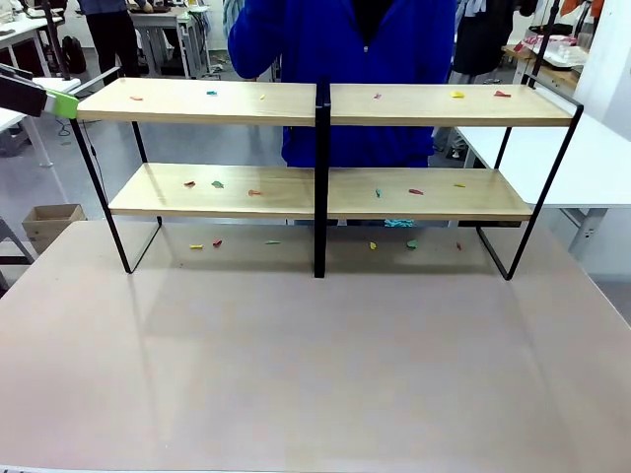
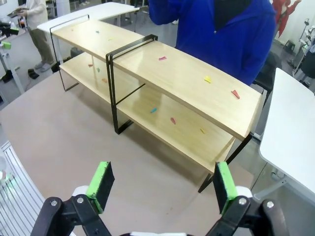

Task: Clean the shelves.
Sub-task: Pick up the Duster when the human hands it over.

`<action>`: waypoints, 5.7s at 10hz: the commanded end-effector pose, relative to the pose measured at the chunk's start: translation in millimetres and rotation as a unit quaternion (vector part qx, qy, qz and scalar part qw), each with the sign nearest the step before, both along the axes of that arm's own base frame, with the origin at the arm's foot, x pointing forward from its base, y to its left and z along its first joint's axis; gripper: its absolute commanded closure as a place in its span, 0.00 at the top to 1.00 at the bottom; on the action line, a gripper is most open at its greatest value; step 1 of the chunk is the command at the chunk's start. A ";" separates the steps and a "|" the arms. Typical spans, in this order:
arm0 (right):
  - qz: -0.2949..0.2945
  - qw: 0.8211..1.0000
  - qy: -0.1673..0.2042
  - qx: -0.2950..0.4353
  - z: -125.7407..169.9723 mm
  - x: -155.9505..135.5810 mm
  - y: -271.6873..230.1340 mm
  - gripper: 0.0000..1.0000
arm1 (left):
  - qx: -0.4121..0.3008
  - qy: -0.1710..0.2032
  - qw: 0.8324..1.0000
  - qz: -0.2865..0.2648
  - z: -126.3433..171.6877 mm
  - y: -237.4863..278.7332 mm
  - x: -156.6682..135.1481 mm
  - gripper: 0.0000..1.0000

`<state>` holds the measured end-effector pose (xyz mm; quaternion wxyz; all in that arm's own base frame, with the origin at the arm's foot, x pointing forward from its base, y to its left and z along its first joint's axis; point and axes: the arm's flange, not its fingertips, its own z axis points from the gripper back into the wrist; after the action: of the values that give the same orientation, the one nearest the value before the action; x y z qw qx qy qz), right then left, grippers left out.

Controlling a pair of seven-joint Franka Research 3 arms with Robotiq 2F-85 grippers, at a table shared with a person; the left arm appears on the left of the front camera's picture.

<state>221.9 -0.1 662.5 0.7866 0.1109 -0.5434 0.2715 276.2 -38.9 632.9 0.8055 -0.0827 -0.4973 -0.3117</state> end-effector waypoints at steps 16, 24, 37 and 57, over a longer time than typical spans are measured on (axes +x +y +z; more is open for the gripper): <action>-0.001 1.000 -0.003 0.004 1.1 -0.2 0.0 1.00 | -0.204 0.346 0.905 -0.139 64.7 19.7 192.7 1.00; -0.001 1.000 -0.003 0.004 1.1 -0.2 0.0 1.00 | -0.394 0.433 0.799 -0.136 62.2 -22.2 227.4 1.00; -0.001 1.000 -0.003 0.004 1.1 -0.2 0.0 1.00 | -0.381 0.468 0.786 -0.136 58.7 -138.7 261.8 0.41; -0.001 1.000 -0.003 0.004 1.1 -0.2 0.0 1.00 | -0.200 0.301 0.926 -0.114 88.1 179.7 -4.9 0.00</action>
<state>222.2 0.3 663.0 0.7843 0.1123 -0.5471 0.2701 289.5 137.5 740.6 0.8360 -0.4145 -0.2359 -0.2713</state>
